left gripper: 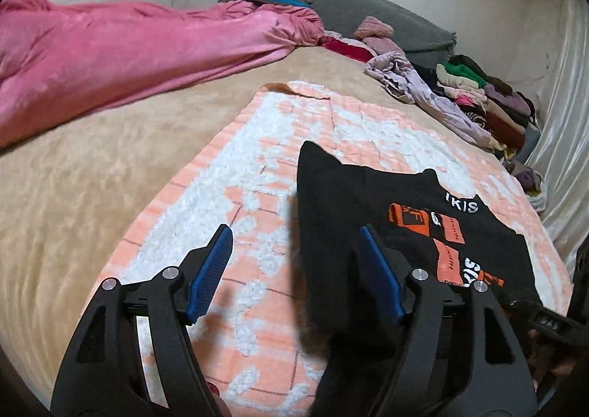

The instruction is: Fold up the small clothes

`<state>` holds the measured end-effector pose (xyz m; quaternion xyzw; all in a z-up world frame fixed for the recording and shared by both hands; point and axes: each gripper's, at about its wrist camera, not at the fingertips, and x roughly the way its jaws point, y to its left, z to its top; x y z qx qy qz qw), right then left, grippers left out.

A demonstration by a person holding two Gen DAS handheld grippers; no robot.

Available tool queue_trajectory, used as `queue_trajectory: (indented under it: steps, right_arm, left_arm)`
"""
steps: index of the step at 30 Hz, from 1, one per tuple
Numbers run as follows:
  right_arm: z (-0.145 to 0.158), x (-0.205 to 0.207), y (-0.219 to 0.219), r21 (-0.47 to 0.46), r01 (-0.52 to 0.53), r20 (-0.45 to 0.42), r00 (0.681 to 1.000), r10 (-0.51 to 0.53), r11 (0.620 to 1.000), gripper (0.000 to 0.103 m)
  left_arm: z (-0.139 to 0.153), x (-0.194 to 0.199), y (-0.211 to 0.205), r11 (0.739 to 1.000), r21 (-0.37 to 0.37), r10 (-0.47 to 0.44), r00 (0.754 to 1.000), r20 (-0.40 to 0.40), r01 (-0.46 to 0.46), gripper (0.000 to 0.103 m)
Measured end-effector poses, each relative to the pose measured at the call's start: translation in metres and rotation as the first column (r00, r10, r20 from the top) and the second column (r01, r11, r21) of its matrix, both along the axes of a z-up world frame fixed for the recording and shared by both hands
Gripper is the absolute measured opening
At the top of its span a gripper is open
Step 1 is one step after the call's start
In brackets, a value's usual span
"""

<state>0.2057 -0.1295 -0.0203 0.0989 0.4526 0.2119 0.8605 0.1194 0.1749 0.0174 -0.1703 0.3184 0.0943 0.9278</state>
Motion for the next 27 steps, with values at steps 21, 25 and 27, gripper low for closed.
queue_trajectory:
  steps: [21,25,27]
  right_arm:
    - [0.032,-0.01,0.013,-0.01,-0.123,0.177,0.976,0.123,0.992,0.01]
    - [0.06,-0.005,-0.001,-0.028,-0.106,0.258,0.96,0.109,0.994,0.009]
    - [0.072,-0.002,-0.011,-0.051,-0.088,0.296,0.95,0.099,0.995,0.009]
  left_arm:
    - [-0.002,-0.003,-0.009,0.998,0.058,0.003,1.0,-0.002,-0.003,0.067]
    - [-0.001,-0.004,-0.01,0.998,0.066,0.0,1.0,0.009,-0.001,0.067]
    - [-0.001,-0.004,-0.011,0.998,0.068,-0.003,1.0,0.008,0.002,0.067]
